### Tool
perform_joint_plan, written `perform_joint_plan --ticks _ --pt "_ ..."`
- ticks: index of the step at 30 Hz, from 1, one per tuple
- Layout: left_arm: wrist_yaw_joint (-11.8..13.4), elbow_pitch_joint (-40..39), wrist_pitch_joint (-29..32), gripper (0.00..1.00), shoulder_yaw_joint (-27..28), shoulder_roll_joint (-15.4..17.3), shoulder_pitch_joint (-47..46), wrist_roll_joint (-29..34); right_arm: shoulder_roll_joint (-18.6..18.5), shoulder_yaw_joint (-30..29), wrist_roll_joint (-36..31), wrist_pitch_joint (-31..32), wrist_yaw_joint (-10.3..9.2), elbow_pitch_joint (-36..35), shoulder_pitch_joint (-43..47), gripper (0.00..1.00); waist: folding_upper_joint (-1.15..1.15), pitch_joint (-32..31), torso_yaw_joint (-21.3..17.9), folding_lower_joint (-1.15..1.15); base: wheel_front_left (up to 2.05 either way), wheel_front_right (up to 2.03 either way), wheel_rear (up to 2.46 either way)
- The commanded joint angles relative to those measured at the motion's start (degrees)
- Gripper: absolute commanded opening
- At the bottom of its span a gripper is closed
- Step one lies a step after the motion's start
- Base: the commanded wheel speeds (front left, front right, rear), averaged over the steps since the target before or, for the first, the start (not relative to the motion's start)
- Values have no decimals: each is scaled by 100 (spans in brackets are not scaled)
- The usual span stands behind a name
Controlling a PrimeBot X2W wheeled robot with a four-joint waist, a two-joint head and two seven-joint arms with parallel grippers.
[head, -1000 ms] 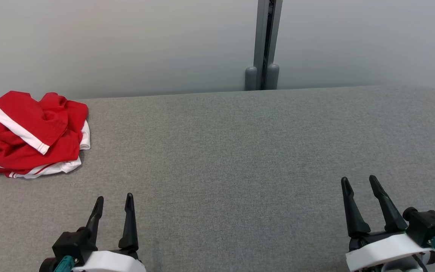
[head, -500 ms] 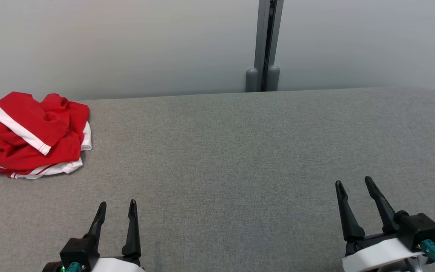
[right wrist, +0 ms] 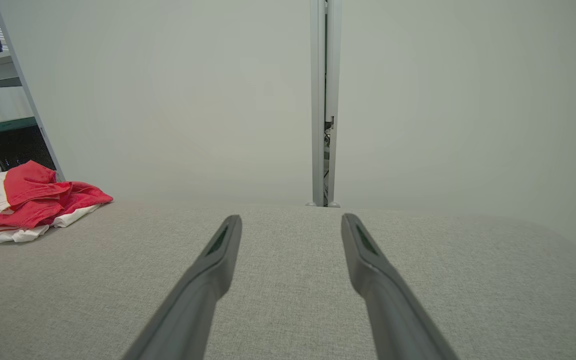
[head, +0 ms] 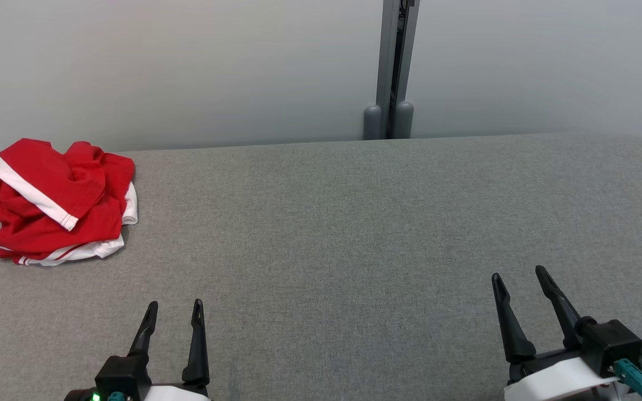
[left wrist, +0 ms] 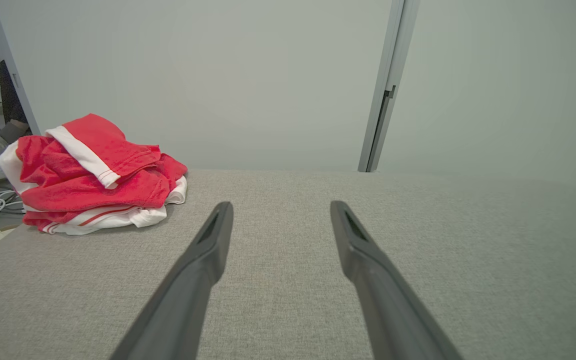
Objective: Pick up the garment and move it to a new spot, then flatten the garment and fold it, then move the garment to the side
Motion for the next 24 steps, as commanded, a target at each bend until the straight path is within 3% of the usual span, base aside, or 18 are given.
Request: perform_joint_plan --ticks 1,24 --pt "19 -4 -14 100 10 28 52 31 -48 -7 14 -42 12 16 25 100 0 -3 0 0 0 0 0" --pt "-15 -49 -14 100 39 28 42 54 -47 -35 40 -42 12 40 32 100 0 7 55 0 0 0 0"
